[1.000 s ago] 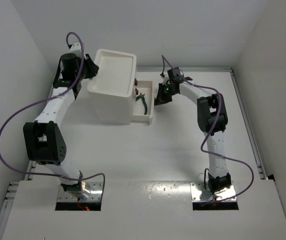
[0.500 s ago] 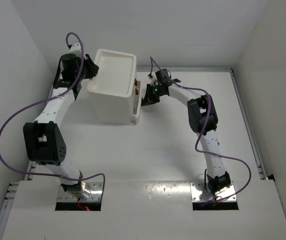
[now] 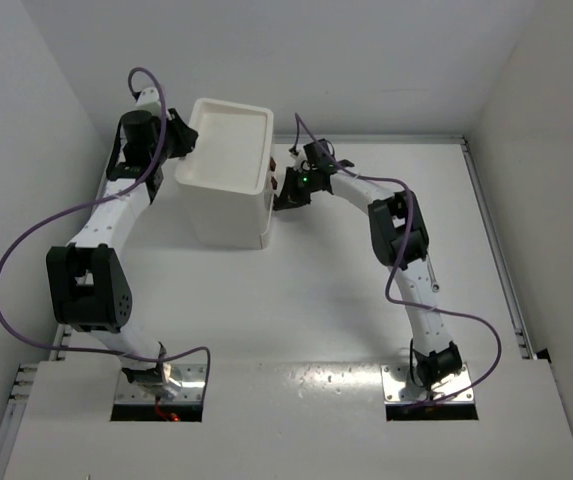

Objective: Sort the tools into containers

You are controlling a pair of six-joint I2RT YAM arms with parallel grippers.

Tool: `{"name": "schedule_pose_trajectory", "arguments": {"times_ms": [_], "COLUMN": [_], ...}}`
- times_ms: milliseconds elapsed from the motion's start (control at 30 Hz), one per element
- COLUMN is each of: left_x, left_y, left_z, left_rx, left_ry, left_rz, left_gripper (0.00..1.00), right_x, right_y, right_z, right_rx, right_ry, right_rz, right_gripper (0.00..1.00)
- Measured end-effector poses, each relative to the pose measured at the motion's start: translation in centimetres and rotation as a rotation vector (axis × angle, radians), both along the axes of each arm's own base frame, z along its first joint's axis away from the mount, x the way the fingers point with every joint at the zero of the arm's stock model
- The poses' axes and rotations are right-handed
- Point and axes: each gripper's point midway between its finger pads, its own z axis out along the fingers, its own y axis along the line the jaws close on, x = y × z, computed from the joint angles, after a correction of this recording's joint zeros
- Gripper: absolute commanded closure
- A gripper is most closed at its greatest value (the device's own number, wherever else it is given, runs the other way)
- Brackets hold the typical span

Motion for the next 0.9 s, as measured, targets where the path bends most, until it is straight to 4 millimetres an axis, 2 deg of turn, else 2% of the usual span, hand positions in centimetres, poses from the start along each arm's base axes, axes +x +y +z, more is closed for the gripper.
{"name": "schedule_pose_trajectory", "arguments": {"times_ms": [67,100,200,267,367,533,667,767,900], "left_x": [0.0,0.0,0.0,0.1,0.1,0.1,0.1,0.1,0.1], "left_y": [0.0,0.0,-0.1,-0.1,-0.2,-0.6,-1.0,-1.1,-1.2], "left_z": [0.0,0.0,-0.1,-0.1,-0.1,-0.2,-0.2,-0.1,-0.1], "left_rx": [0.001,-0.001,-0.003,-0.003,0.002,0.019,0.023,0.018,0.017], "left_ry": [0.000,0.001,0.003,0.003,0.006,0.008,0.007,0.008,0.008], "left_rz": [0.001,0.002,0.002,0.006,0.011,0.027,0.031,0.032,0.030], "left_gripper": [1.00,1.00,1.00,1.00,1.00,1.00,1.00,1.00,1.00], "right_x": [-0.2,-0.4,-1.1,-1.0,0.1,2.8,3.2,2.8,0.7], "right_y": [-0.2,-0.5,-1.5,-2.7,-5.5,-12.9,-19.0,-23.2,-28.8], "right_z": [0.0,0.1,0.8,1.8,4.2,9.0,11.3,11.4,9.1], "right_rx": [0.002,0.000,-0.015,-0.034,-0.068,-0.188,-0.308,-0.391,-0.479], "right_ry": [-0.001,-0.003,-0.013,-0.038,-0.117,-0.295,-0.381,-0.379,-0.277], "right_rz": [-0.002,-0.006,-0.010,-0.025,-0.065,-0.163,-0.200,-0.209,-0.211], "right_gripper": [0.84,0.68,0.57,0.57,0.53,0.46,0.46,0.46,0.46]}}
